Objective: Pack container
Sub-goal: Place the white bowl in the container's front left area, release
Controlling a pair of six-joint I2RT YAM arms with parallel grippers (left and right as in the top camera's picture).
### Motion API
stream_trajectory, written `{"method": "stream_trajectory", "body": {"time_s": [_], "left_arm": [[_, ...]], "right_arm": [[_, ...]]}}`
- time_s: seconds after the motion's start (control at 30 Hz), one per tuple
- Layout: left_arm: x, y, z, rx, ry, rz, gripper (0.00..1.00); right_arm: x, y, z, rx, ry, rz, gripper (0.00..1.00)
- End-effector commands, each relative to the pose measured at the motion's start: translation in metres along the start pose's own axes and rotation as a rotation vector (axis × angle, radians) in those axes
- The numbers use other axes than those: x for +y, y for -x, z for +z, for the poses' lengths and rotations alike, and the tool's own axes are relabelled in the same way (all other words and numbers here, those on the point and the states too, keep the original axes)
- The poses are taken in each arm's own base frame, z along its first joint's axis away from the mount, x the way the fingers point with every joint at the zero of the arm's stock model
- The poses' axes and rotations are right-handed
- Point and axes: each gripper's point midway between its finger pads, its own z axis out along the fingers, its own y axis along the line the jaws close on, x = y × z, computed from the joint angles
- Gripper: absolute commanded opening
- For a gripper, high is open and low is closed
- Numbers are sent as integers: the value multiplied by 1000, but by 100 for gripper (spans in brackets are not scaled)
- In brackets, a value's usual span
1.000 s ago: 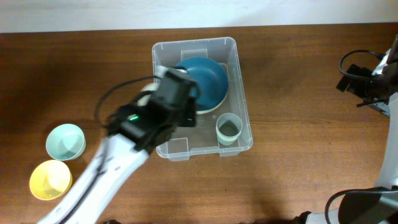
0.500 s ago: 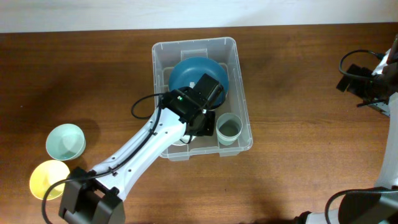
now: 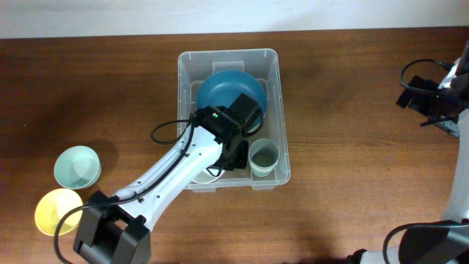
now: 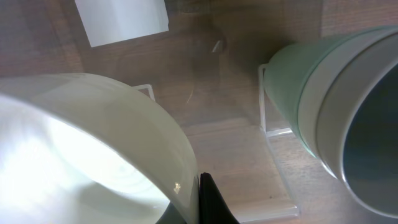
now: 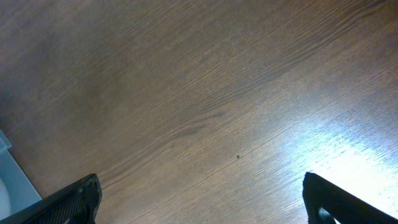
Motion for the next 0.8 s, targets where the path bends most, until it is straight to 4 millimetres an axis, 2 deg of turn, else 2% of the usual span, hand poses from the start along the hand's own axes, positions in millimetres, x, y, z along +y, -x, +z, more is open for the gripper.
{"method": "stream_trajectory", "body": {"time_s": [0.0, 0.13, 0.2, 0.23, 0.27, 0.33, 0.4, 0.63, 0.77], "left_arm": [[6, 2, 7, -2, 37, -18, 1], [6, 2, 6, -6, 35, -17, 1], [6, 2, 6, -6, 35, -17, 5], [6, 2, 6, -6, 35, -17, 12], [6, 2, 7, -5, 35, -17, 30], [6, 2, 7, -5, 35, -17, 44], [6, 2, 7, -6, 35, -17, 53], [6, 6, 3, -17, 29, -22, 53], [18, 22, -23, -73, 30, -64, 53]], "right_arm": [[0, -2, 2, 11, 3, 11, 99], [0, -2, 2, 11, 3, 11, 99], [0, -2, 2, 11, 3, 11, 99], [0, -2, 2, 10, 3, 11, 99], [0, -2, 2, 11, 3, 11, 99], [0, -2, 2, 11, 3, 11, 99], [0, -2, 2, 10, 3, 11, 98], [0, -2, 2, 10, 3, 11, 99], [0, -2, 2, 11, 3, 11, 99]]}}
